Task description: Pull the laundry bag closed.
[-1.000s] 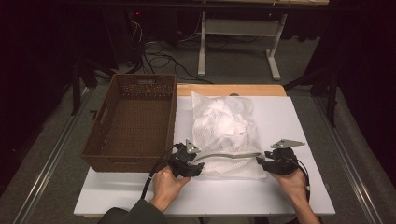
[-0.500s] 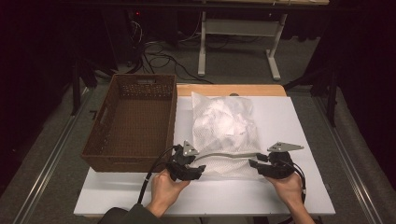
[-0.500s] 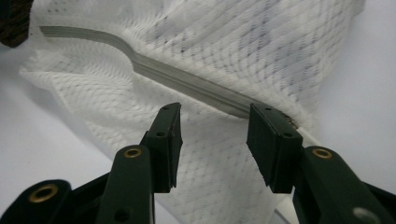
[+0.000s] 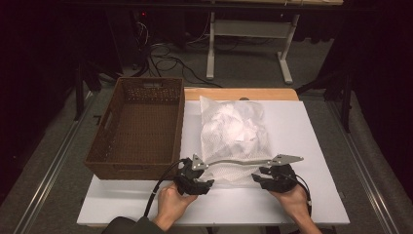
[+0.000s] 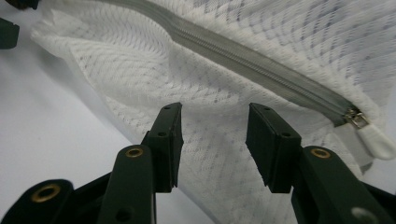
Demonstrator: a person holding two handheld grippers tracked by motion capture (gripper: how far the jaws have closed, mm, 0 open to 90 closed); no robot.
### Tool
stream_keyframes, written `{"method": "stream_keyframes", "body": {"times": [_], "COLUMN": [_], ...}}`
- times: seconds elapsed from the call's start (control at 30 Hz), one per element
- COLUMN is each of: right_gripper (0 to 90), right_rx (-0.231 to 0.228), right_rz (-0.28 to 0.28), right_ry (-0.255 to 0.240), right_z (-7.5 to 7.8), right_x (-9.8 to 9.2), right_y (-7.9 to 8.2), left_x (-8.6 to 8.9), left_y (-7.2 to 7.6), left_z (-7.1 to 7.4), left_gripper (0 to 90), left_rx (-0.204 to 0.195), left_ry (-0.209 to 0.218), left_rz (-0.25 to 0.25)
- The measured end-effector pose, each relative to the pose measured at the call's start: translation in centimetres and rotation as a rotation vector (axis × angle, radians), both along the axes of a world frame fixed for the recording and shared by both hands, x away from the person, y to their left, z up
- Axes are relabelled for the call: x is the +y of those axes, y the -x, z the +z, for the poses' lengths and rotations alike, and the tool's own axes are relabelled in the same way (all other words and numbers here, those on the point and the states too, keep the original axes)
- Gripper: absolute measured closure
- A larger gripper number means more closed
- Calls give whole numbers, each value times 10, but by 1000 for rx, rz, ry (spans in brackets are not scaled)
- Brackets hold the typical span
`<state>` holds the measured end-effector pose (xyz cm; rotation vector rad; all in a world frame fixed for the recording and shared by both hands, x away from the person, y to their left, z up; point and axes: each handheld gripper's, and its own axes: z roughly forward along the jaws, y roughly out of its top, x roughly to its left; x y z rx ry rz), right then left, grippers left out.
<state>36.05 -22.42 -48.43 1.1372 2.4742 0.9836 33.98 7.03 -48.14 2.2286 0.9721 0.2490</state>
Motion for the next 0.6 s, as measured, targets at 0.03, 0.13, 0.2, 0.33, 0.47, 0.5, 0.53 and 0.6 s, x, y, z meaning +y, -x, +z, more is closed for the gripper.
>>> {"method": "stream_keyframes", "body": {"times": [0.03,0.13,0.2,0.33,0.47,0.5,0.53,0.6], "right_gripper": [564,565,565,565,564,563,562,559], "right_rx": [2,3,1,3,0,-2,-2,3], "right_rz": [5,6,6,6,13,15,16,16], "right_ry": [1,6,7,5,7,8,4,3], "right_z": [-1,-3,-3,-4,-7,-7,-8,-9], "right_x": [1,2,2,2,2,2,2,2], "right_y": [0,-1,-1,-1,-2,-3,-3,-3], "left_x": [-1,-1,-1,-1,-1,-1,-1,0], "left_y": [-1,-3,-4,-4,-4,-4,-4,-4], "left_z": [-1,-6,-8,-11,-12,-13,-13,-13], "left_gripper": [479,477,477,474,471,470,469,465], "left_rx": [1,11,15,13,5,3,1,0], "left_ry": [-2,-4,-9,-13,-22,-23,-22,-19], "left_rz": [2,6,7,13,12,13,15,17]}}
